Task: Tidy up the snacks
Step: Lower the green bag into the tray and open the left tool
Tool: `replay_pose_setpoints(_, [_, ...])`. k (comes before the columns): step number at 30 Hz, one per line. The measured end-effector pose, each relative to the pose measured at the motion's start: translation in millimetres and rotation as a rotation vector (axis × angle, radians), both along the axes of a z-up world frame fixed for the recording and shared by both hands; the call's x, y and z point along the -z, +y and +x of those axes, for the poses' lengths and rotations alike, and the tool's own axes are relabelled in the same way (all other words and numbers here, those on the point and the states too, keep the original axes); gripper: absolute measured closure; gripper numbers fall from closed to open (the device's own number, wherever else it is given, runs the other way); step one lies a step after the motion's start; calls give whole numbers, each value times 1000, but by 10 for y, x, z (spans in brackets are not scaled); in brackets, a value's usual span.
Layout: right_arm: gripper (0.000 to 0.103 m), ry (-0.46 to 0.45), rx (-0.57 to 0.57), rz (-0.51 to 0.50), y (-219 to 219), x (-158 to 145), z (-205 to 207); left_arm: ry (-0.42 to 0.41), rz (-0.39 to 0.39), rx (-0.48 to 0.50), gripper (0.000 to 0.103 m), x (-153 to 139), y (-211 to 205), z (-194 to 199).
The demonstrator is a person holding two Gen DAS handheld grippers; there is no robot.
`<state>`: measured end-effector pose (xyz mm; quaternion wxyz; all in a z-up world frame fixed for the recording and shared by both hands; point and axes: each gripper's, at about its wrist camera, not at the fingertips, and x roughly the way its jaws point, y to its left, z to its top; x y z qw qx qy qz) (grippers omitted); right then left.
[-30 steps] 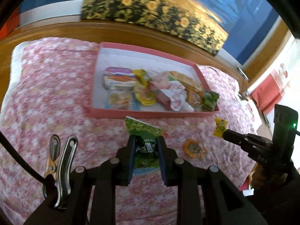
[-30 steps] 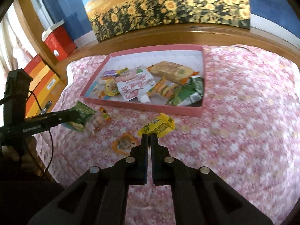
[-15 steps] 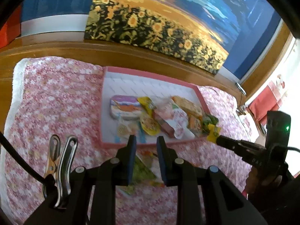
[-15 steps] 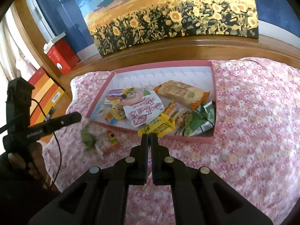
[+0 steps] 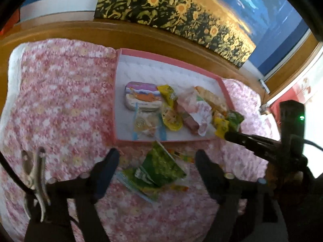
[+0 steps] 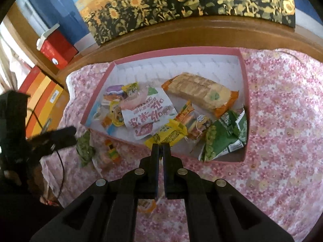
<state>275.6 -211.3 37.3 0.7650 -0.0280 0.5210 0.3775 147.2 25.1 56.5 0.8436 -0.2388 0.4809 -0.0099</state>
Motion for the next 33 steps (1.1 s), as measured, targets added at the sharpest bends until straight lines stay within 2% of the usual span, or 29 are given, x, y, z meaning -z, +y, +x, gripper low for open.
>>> replay_pose_setpoints(3, [98, 28, 14, 2, 3, 6, 48, 46, -4, 6, 23, 78, -34, 15])
replay_pose_setpoints(6, [98, 60, 33, 6, -22, 11, 80, 73, -4, 31, 51, 141, -106, 29])
replay_pose_setpoints(9, [98, 107, 63, 23, -82, 28, 132, 79, 32, 31, 62, 171, -141, 30])
replay_pose_setpoints(12, [98, 146, 92, 29, -97, 33, 184, 63, 14, 24, 73, 168, -113, 16])
replay_pose_setpoints(14, [96, 143, 108, 8, -111, 11, 197, 53, 7, 19, 76, 153, -96, 1])
replay_pose_setpoints(17, [78, 114, 149, -59, -167, -61, 226, 34, 3, 15, 80, 112, -65, -24])
replay_pose_setpoints(20, [67, 121, 144, -17, -254, -172, 240, 16, -2, 9, 81, 69, -36, -53])
replay_pose_setpoints(22, [67, 80, 132, -17, -226, -216, 230, 4, -13, 6, 81, 42, -15, -65])
replay_pose_setpoints(24, [69, 40, 111, -4, -154, -240, 211, -9, -21, 2, 81, 9, 5, -75])
replay_pose_setpoints(25, [73, 28, 95, 11, -104, -250, 197, -16, -24, -1, 81, -15, 15, -79])
replay_pose_setpoints(27, [91, 11, 46, 22, -4, -240, 155, -33, -29, -6, 81, -69, 37, -89])
replay_pose_setpoints(30, [97, 26, -4, -20, 115, -140, 148, -55, -40, -23, 81, -134, 85, -94])
replay_pose_setpoints(33, [98, 51, 24, -56, 94, -24, 200, -80, -52, -54, 81, -223, 166, -75])
